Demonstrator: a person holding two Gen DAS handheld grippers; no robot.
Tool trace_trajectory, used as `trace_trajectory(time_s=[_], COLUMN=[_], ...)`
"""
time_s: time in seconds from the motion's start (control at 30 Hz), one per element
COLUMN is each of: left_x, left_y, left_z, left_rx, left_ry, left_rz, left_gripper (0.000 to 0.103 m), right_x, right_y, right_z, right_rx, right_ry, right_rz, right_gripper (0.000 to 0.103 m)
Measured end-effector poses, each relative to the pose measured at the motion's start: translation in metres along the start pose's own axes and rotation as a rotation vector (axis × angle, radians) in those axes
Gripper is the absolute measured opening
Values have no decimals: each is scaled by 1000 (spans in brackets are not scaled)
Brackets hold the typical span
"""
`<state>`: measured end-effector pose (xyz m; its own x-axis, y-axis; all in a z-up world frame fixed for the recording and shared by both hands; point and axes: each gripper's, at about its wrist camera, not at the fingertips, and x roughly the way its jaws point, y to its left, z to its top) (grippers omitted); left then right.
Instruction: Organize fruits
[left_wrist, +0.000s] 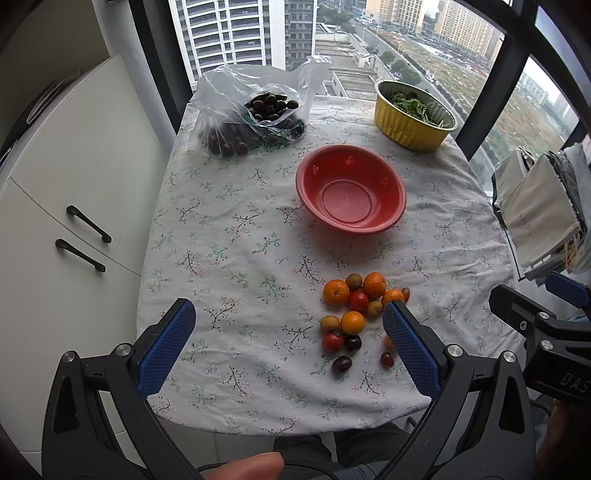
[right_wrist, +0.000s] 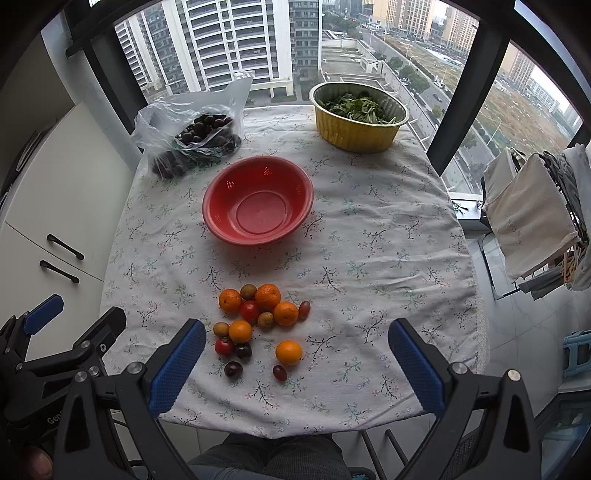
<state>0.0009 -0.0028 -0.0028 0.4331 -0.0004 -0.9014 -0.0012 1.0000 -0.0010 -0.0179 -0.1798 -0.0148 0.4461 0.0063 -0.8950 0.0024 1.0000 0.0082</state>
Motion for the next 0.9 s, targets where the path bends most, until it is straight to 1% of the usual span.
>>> trace_trajectory(time_s=[0.9], left_x=[7], left_y=[11], left_z=[-4], left_rx=[-2], left_ry=[2], left_rz=[4], left_gripper=[103], right_x=[3], right_y=[4], right_z=[0], right_rx=[-4], right_ry=[9], right_rz=[0], right_gripper=[101])
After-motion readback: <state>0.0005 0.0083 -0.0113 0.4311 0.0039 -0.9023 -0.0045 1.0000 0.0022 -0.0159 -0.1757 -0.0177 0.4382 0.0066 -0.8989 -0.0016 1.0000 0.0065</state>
